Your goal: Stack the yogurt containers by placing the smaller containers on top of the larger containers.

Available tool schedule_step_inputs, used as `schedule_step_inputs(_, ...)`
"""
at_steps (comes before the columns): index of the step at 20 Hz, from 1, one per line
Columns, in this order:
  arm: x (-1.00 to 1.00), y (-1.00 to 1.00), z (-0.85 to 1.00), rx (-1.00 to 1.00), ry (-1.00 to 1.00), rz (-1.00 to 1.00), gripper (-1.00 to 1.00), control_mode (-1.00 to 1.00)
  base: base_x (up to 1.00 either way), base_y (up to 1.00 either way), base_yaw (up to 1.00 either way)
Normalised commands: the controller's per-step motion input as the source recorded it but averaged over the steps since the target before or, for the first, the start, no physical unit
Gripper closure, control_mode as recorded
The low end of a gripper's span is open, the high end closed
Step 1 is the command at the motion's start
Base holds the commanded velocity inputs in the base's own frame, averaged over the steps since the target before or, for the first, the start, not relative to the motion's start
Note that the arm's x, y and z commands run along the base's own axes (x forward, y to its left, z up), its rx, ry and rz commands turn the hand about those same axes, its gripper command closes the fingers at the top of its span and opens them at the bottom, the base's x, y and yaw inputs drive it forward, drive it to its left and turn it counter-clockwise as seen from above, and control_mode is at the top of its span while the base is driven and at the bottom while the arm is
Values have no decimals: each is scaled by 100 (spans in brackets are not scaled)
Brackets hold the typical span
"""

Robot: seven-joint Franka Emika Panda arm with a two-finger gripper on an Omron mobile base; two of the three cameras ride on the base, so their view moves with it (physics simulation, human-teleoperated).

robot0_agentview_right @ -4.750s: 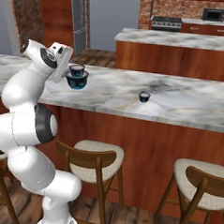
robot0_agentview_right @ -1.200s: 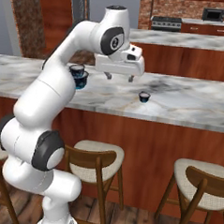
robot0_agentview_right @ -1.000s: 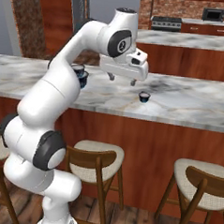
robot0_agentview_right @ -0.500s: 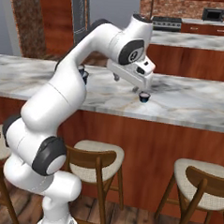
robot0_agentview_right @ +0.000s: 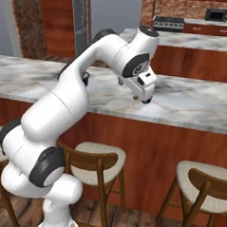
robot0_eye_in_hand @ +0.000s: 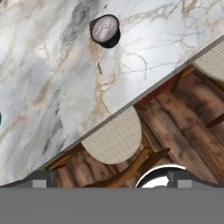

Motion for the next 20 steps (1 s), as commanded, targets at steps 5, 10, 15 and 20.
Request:
schedule_step_inputs(5, 0, -3, -29, 8, 0, -11, -100, -100, 0, 0, 0)
schedule_step_inputs(10, 0, -12, -6, 8, -1, -3, -100, -100, 0, 0, 0)
schedule_step_inputs(15, 1, -14, 0, 9, -1, 0, -100, -100, 0, 0, 0)
schedule_step_inputs(20, 18, -6, 0, 9, 0, 0, -100, -100, 0, 0, 0)
